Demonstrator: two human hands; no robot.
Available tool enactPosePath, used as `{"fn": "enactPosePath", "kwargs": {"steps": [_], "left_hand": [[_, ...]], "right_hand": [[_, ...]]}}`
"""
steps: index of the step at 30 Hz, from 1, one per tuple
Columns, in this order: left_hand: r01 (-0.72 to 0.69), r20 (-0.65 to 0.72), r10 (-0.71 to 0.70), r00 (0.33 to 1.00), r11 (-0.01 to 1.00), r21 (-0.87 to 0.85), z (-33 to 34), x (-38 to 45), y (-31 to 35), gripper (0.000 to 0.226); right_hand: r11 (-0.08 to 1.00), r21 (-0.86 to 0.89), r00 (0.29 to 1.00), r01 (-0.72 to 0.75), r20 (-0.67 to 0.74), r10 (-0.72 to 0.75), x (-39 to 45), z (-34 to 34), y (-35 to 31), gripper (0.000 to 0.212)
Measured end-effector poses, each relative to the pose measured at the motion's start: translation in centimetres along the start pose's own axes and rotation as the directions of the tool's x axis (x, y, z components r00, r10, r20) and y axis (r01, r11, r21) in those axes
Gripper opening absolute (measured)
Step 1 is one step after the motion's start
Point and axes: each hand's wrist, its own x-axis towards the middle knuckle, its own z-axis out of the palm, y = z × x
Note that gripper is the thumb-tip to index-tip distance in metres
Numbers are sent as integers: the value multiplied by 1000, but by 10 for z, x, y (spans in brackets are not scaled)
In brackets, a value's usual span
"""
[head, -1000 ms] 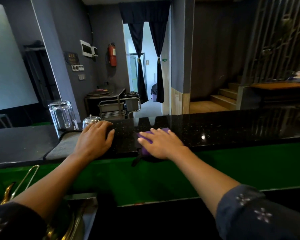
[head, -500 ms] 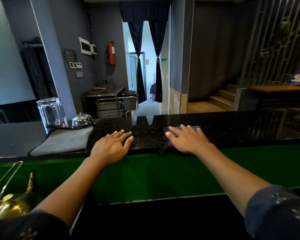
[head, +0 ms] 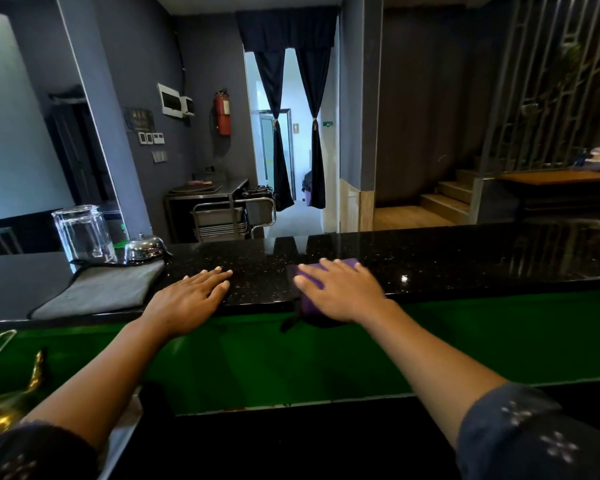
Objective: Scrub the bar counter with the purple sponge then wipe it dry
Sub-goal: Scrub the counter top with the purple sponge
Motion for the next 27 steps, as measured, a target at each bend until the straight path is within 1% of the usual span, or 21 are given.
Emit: {"fn": "enactPosePath", "kwargs": {"steps": [4,6,8,10,12,14,16,18,20,22,24,27], "left_hand": [[19,23,-19,1000,1000,-7,-2,-4,6,49],[39,50,-38,998,999,-14,-5,-5,9,49],[72,39,-71,997,997,-31,-7,-3,20,49],[70,-40,-73,997,995,-66,-4,2,43,50],[12,-117,-30,993,988,-151,2,12,83,51],[-80,-185,41,982,974,-210,12,23,129,51],[-150,-219,105,970,968,-201,25,35,174,51],[-166,-198,139,970,978,-126,38,44,200,55],[-156,-170,148,974,987,-37,45,49,205,59],[-152,-142,146,979,988,-31,47,53,200,60],[-149,-99,145,984,988,-41,47,53,198,60],[-129,-79,126,989,991,-29,45,53,202,58]], "right_hand": [[990,-48,991,-135,-9,134,-20,-18,85,62],[974,-49,976,-219,-20,218,-26,-23,114,58],[959,-28,959,-283,-32,282,-28,-24,125,56],[949,-11,947,-316,-55,315,-26,-20,115,55],[953,-12,948,-303,-107,300,-27,-13,96,57],[971,-17,959,-237,-163,231,-30,-6,79,58],[984,-16,970,-176,-171,171,-34,-6,80,59],[991,-21,980,-129,-156,124,-38,-8,97,61],[990,-21,981,-136,-142,132,-42,-14,125,61],[983,-23,979,-180,-101,177,-45,-23,159,61],[977,-25,977,-210,-29,209,-44,-33,186,58],[966,-14,964,-258,61,259,-36,-40,202,56]]}}
